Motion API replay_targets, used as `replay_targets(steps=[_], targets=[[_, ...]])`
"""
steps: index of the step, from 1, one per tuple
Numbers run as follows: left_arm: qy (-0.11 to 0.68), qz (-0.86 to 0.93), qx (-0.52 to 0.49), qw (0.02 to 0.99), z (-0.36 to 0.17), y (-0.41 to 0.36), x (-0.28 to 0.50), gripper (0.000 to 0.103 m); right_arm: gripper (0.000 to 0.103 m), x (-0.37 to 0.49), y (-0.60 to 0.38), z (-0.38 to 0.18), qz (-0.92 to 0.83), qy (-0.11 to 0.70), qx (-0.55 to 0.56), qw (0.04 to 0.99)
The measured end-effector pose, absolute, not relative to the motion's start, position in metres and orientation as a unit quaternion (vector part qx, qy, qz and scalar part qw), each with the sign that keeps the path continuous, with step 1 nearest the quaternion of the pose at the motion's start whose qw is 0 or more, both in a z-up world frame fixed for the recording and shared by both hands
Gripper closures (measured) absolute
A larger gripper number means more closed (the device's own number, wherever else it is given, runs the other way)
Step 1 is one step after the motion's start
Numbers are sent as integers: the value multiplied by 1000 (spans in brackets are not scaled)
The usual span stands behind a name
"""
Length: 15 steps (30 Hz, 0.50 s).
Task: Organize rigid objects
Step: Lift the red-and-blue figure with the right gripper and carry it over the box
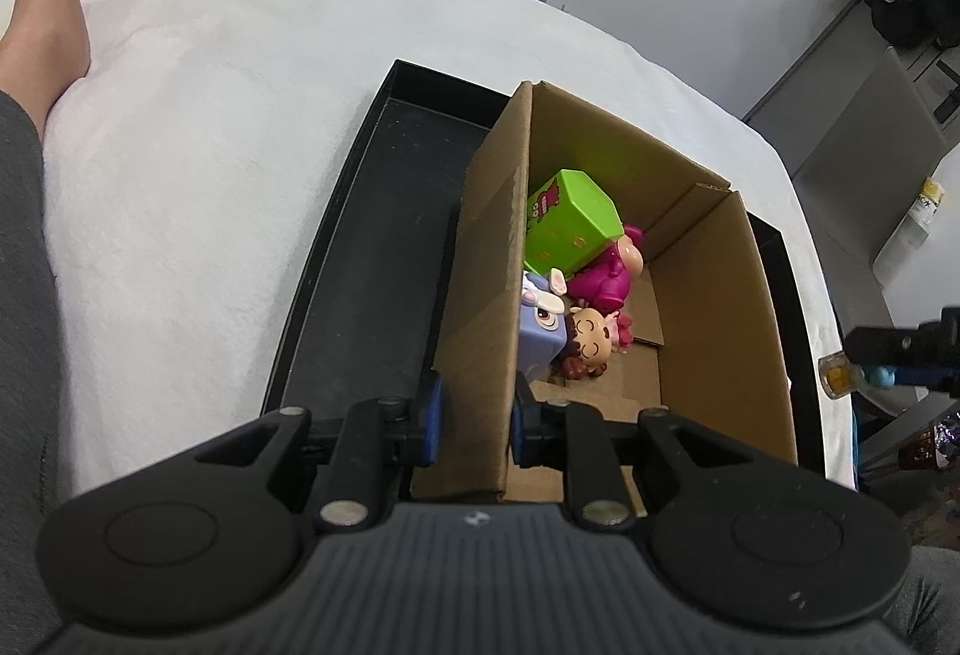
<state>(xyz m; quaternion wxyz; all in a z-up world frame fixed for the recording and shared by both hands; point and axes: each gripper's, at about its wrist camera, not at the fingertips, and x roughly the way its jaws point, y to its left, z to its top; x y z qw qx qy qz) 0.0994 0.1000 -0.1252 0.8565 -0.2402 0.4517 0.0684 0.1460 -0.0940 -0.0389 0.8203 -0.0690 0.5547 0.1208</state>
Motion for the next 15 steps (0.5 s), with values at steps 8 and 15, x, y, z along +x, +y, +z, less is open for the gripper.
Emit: replay_targets(steps=[8, 15], targets=[[452, 67, -240, 856, -125, 100, 99, 82, 65, 145, -70, -37, 140, 550, -76, 820], [452, 66, -241, 856, -124, 100, 98, 82, 65, 143, -54, -44, 150, 554, -84, 814]])
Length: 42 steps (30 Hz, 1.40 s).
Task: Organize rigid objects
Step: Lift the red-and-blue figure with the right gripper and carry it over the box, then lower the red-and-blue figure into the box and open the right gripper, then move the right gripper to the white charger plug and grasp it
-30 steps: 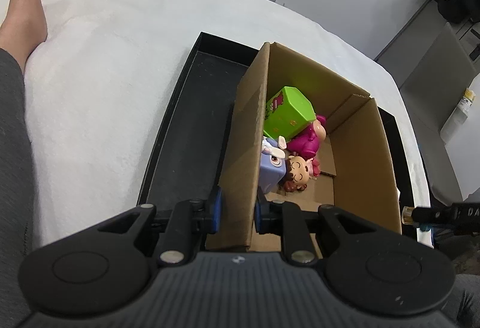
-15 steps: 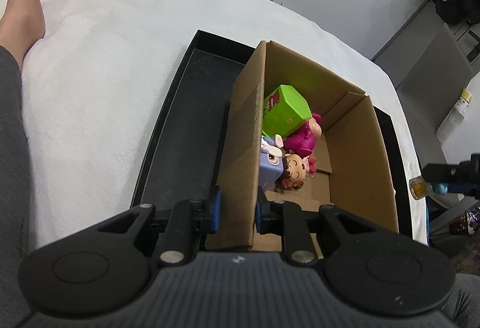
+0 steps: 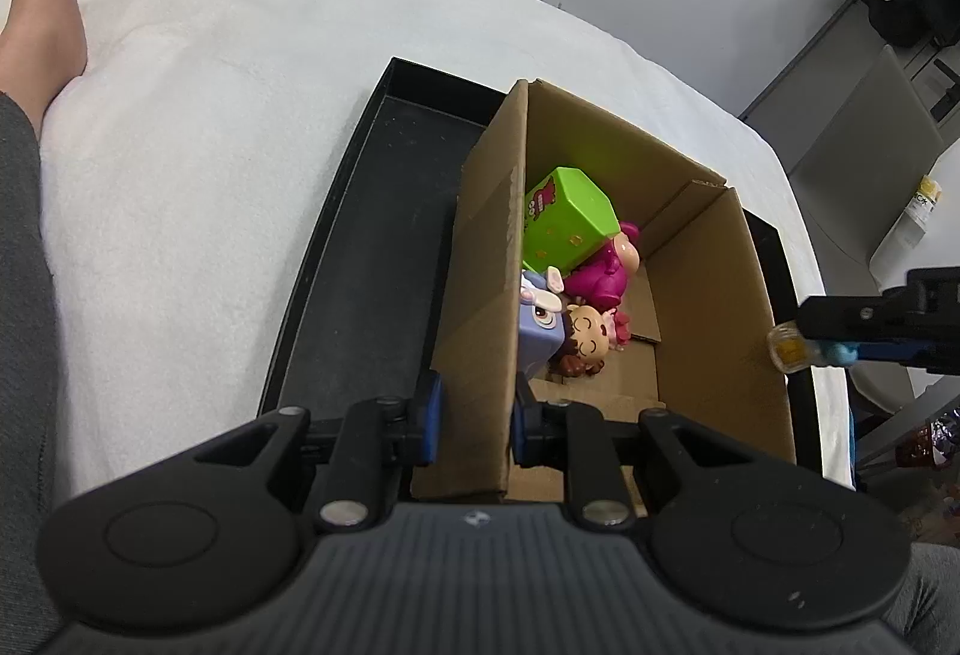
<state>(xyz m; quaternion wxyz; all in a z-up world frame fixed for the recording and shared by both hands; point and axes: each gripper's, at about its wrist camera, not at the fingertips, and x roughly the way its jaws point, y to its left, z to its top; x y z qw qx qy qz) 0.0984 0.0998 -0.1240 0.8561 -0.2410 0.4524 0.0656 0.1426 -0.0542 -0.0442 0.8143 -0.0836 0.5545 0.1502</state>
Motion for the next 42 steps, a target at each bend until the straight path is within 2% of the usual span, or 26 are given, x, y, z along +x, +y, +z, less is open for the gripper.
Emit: replay_targets(steps=[23, 29, 42], targets=[[452, 62, -246, 855, -123, 102, 98, 82, 64, 141, -17, -72, 171, 569, -109, 797], [448, 60, -245, 858, -121, 102, 98, 83, 56, 143, -21, -68, 160, 558, -103, 808], [446, 63, -239, 860, -122, 99, 98, 83, 54, 138, -50, -50, 149, 548, -78, 819]])
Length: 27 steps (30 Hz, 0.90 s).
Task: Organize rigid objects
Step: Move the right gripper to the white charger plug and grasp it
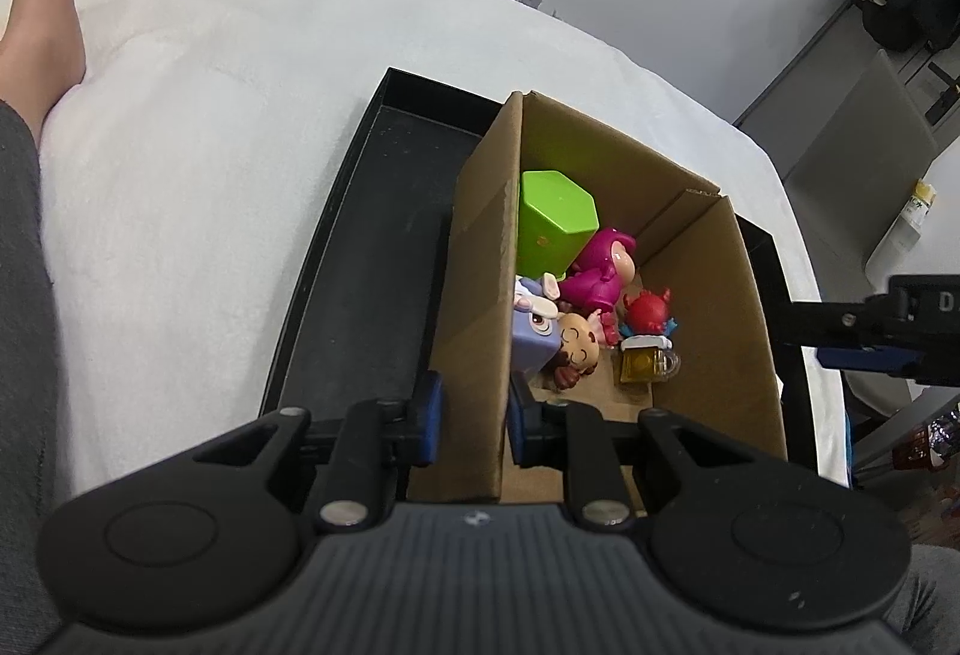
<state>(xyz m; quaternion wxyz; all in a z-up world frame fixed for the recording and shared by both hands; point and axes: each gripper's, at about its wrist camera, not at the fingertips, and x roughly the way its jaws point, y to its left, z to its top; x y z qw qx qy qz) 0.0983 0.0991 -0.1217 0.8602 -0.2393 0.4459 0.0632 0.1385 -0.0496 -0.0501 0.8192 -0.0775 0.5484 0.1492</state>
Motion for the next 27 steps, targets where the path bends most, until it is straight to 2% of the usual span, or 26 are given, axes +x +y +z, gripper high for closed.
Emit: replay_targets(steps=[7, 12, 18, 27], targets=[[449, 67, -235, 860, -123, 98, 100, 83, 54, 140, -72, -42, 134, 544, -65, 826], [447, 70, -233, 861, -123, 98, 99, 83, 48, 142, -89, -39, 125, 543, -56, 829], [447, 74, -231, 861, -123, 96, 100, 84, 45, 146, -106, -40, 116, 544, -46, 830], [448, 74, -226, 862, -122, 95, 100, 84, 44, 156, -139, -44, 100, 548, -28, 830]])
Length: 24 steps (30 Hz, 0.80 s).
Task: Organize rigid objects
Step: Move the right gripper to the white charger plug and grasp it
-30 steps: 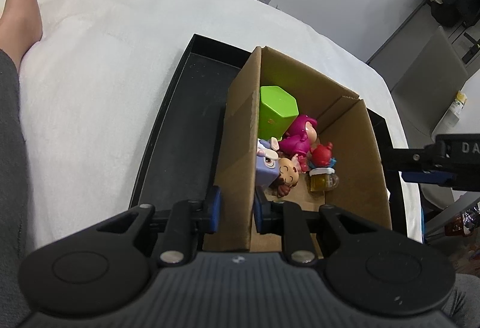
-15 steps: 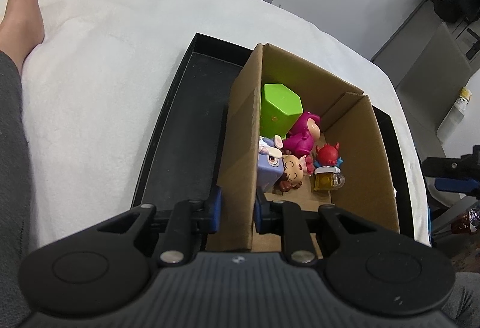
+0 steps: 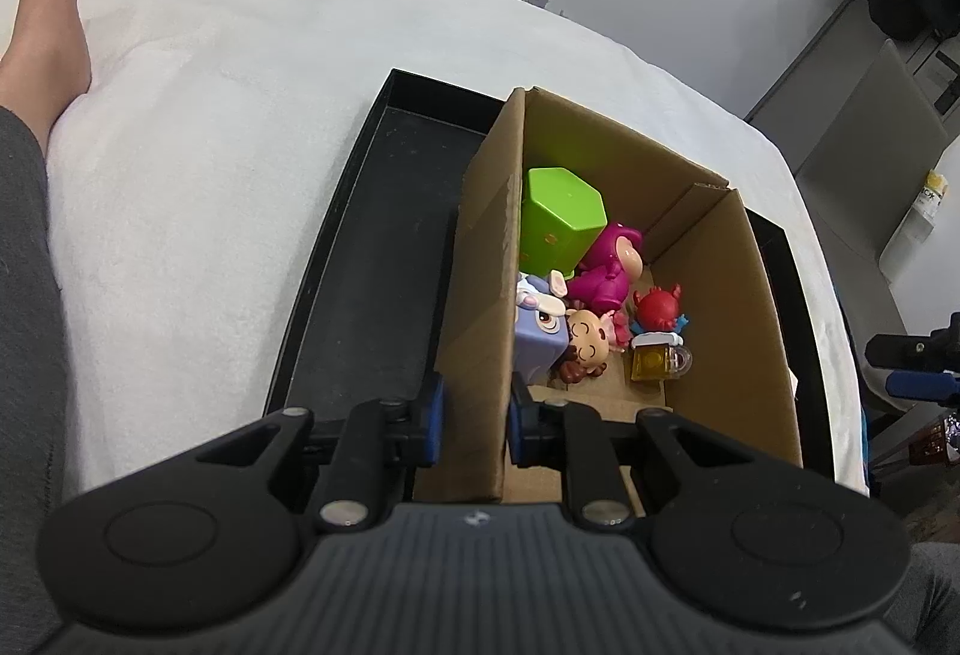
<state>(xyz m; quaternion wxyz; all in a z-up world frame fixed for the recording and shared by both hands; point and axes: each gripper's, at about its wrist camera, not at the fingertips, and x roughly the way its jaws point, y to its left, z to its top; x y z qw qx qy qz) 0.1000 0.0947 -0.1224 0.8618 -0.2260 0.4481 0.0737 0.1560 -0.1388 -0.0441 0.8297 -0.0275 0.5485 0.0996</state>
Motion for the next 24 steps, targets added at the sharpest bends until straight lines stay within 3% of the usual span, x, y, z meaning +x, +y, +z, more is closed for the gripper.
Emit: replay_targets(steps=[17, 22, 24], targets=[[450, 83, -219, 862, -125, 92, 106, 84, 43, 192, -161, -83, 88, 580, -21, 809], [450, 84, -221, 861, -126, 92, 106, 84, 38, 201, -164, -102, 82, 597, -11, 798], [451, 85, -220, 861, -125, 92, 107, 84, 29, 204, -166, -110, 74, 603, -11, 794]])
